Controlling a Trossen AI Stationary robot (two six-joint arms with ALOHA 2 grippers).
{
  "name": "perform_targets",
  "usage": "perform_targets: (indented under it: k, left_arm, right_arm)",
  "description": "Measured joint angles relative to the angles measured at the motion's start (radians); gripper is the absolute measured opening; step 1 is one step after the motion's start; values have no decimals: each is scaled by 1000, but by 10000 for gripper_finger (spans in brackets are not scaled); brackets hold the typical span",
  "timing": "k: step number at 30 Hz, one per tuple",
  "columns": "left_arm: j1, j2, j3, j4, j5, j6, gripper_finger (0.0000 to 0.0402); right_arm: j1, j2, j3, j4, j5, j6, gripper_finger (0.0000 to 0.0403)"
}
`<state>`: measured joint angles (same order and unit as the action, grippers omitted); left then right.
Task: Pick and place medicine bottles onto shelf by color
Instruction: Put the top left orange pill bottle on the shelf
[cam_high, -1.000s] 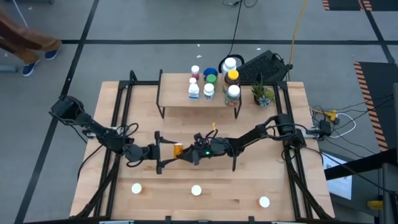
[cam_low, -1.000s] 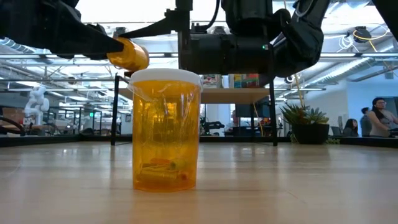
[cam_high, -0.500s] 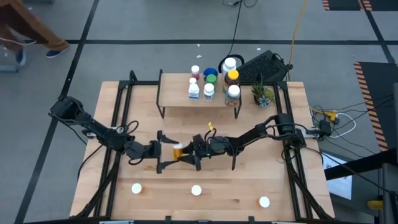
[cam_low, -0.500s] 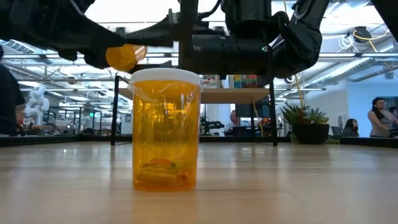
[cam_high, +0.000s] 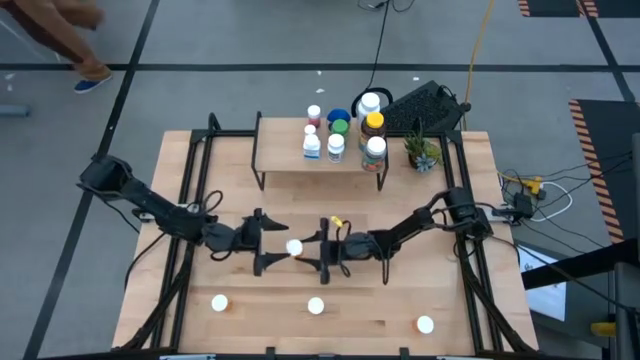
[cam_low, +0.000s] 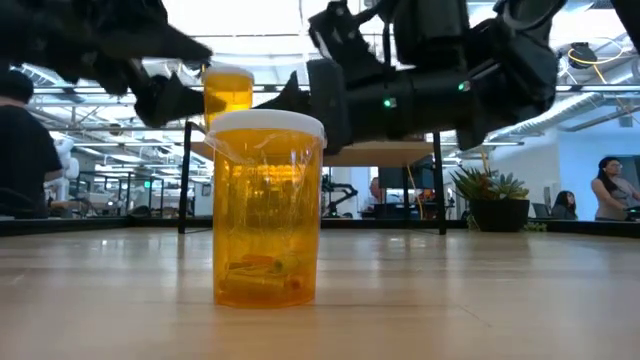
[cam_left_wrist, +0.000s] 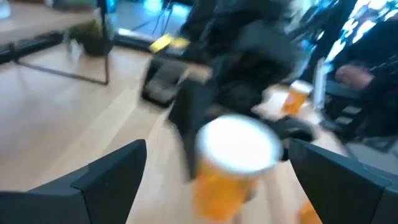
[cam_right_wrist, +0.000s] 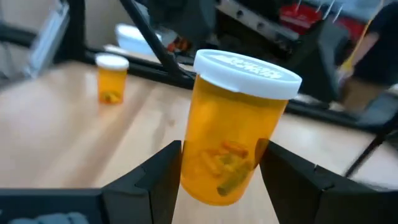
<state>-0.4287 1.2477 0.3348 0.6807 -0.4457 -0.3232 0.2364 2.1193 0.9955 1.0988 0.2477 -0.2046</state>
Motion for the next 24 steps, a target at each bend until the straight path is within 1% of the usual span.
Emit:
perform_targets:
  k: [3,4,6,8,10,14,18,24]
  left_arm:
    - [-2,45,0,44,-2,50,397]
    - [-2,60,0,62,-3,76,397]
    - [-5,88,0,118,-4,139,397]
    - [-13,116,10,166,-2,210,397]
    - [-17,143,36,161,-2,271,397]
    - [-14,209,110,137,-5,344,397]
    - [2,241,159,130,-7,375,397]
    - [17,221,167,79,-11,356,397]
  right_arm:
    - [21,0,0,5,87,-100,198]
    - [25,0,0,14,98,-117,198]
    - [30,0,0,28,97,-125,198]
    - [30,0,0,26,96,-95,198]
    - [29,0,0,26,95,-67,198]
    - [26,0,0,25,93,-62,198]
    - [28,0,0,19,92,-61,198]
    - [27,0,1,10,92,-33,199]
